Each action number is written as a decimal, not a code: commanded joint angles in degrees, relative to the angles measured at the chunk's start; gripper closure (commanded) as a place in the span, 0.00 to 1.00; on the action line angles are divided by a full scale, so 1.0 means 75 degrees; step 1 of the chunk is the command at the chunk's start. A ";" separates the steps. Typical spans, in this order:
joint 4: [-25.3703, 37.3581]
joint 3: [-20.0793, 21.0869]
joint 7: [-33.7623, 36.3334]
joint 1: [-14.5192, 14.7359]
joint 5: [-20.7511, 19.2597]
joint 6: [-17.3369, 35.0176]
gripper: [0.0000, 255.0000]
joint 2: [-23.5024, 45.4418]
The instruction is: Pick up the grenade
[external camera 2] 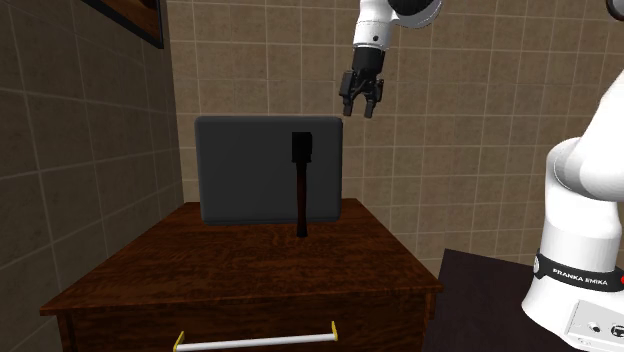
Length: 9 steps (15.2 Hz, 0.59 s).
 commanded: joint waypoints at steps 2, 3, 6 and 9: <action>0.0603 0.0175 0.0361 0.0029 0.0059 0.0268 0.00 0.0869; 0.0828 0.0227 0.0474 0.0037 0.0067 0.0326 0.00 0.1151; 0.1567 0.0368 0.0809 0.0070 0.0063 0.0450 0.00 0.2009; 0.2410 0.0480 0.1138 0.0126 0.0022 0.0493 0.00 0.2890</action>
